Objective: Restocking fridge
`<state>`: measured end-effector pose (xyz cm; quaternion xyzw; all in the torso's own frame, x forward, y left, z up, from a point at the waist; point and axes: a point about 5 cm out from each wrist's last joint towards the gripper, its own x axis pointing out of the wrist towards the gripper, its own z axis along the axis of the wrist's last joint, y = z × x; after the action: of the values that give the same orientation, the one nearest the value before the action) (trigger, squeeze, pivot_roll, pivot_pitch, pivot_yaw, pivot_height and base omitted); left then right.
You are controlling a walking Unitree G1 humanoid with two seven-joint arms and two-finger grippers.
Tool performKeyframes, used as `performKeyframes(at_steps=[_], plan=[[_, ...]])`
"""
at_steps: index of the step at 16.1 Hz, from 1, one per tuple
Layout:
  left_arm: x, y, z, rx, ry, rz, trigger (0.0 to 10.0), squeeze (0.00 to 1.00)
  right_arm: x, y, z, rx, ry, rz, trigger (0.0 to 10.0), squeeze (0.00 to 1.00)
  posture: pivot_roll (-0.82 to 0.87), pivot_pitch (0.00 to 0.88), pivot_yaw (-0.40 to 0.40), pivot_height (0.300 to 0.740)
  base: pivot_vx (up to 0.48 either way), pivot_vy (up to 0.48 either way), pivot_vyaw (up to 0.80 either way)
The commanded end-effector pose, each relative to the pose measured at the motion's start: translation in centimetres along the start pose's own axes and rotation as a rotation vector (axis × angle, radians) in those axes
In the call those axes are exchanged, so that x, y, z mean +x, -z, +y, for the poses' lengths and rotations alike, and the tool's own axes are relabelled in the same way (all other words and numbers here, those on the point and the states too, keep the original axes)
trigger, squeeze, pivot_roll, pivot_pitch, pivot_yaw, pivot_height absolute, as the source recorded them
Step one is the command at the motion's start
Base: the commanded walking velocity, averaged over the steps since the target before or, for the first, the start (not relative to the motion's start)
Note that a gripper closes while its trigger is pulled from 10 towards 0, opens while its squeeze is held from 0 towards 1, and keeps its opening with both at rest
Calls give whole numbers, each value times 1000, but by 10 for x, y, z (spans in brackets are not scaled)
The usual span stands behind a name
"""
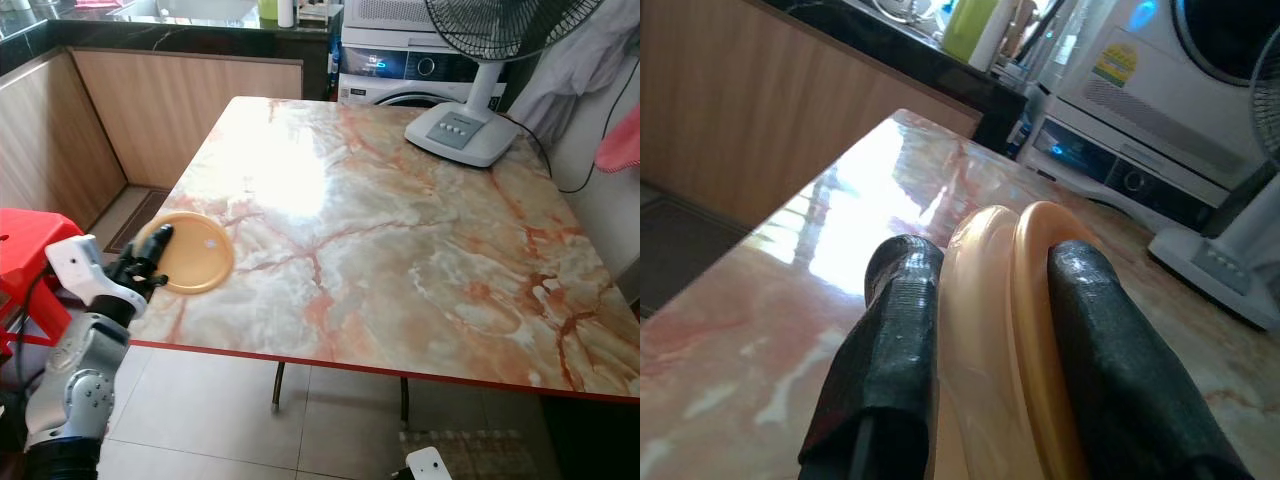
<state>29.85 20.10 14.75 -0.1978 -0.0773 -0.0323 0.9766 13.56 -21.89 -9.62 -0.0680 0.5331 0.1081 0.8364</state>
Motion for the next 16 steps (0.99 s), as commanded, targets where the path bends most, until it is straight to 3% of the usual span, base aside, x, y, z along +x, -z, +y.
performKeyframes(at_steps=[1,4,16], plan=[[0,-1,-2,34,5,12,10000,0,0,1,1,12,5,-7,10000,0,23,0,-19,740,0,0,0],[2,3,-10,35,15,38,10000,0,0,2,2,36,11,-16,10000,0,16,0,-12,740,0,217,0],[3,5,-11,41,29,53,10000,0,0,3,3,37,3,-19,10000,0,17,0,-5,740,0,326,0]])
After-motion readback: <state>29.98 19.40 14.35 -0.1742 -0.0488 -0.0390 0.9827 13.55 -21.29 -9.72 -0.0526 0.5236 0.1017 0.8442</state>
